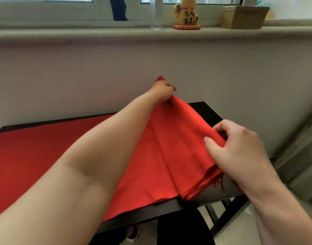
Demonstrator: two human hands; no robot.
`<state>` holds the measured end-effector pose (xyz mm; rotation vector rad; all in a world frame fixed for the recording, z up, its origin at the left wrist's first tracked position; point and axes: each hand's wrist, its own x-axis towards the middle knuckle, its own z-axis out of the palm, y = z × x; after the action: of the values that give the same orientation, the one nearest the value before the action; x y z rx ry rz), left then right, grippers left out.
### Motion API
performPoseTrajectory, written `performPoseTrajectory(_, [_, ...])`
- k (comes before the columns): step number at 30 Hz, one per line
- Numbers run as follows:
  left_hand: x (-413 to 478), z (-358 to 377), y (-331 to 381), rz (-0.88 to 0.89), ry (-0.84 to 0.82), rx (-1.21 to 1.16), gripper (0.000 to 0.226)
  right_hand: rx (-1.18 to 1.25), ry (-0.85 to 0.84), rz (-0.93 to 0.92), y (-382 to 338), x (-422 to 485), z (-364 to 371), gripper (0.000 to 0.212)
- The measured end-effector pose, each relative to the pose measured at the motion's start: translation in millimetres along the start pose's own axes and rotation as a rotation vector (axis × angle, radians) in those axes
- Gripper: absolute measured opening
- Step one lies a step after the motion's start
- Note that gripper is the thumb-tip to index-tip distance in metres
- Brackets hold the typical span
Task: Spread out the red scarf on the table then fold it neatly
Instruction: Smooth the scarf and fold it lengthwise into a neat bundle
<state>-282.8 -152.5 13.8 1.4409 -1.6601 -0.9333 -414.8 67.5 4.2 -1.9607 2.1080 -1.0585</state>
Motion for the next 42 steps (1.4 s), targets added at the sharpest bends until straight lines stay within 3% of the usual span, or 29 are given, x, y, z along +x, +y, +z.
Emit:
performPoseTrajectory(9, [-50.4, -106.1, -76.4, -0.194, 0.039, -0.088, 0.043, 0.03, -0.155, -0.336, -92.2, -43.5, 57.2, 0.015])
performPoseTrajectory(13, [-72.1, -115.0, -120.9, -0.316, 0.083, -0.035, 0.028, -0.02, -0.28, -0.433, -101.6, -64.5, 99.1, 0.015])
performPoseTrajectory(16, [-73.8, -113.8, -144.0, -0.288, 0.135, 0.184, 0.056, -0.041, -0.376, -0.429, -100.2, -73.8, 113.5, 0.014])
performPoseTrajectory(21, [-71.8, -112.8, -138.0, -0.165, 0.23, 0.211, 0.057, -0.081, -0.349, -0.467, -99.6, -71.4, 112.2, 0.015])
performPoseTrajectory(24, [-80.3, -107.9, -146.3, -0.246, 0.215, 0.448, 0.063, -0.025, -0.532, -0.414, -93.3, -70.1, 110.3, 0.043])
performPoseTrajectory(26, [-88.1, -102.0, -141.0, -0.177, 0.251, 0.646, 0.065, 0.118, -0.448, -0.361, -87.6, -62.6, 107.7, 0.058])
performPoseTrajectory(28, [-94.0, -88.6, -132.8, -0.022, 0.2, 0.737, 0.063, 0.075, -0.293, -0.317, -76.5, -48.6, 112.5, 0.067])
performPoseTrajectory(30, [-100.3, -73.0, -129.9, 0.032, 0.04, 0.798, 0.06, -0.085, -0.365, -0.248, -67.3, -38.5, 119.7, 0.075])
performPoseTrajectory(32, [-104.6, -63.9, -136.5, -0.002, -0.107, 0.885, 0.059, -0.22, -0.521, -0.204, -56.9, -37.2, 130.2, 0.073])
performPoseTrajectory(34, [-105.8, -63.1, -144.7, -0.038, -0.154, 0.928, 0.06, -0.261, -0.602, -0.182, -50.1, -40.8, 133.9, 0.072])
performPoseTrajectory(39, [-100.0, -63.3, -138.6, -0.089, -0.182, 0.952, 0.062, -0.195, -0.616, -0.173, -44.1, -51.1, 121.5, 0.074])
performPoseTrajectory(42, [-91.1, -59.5, -120.0, -0.072, -0.064, 0.982, 0.06, -0.045, -0.478, -0.08, -35.6, -42.3, 113.5, 0.062])
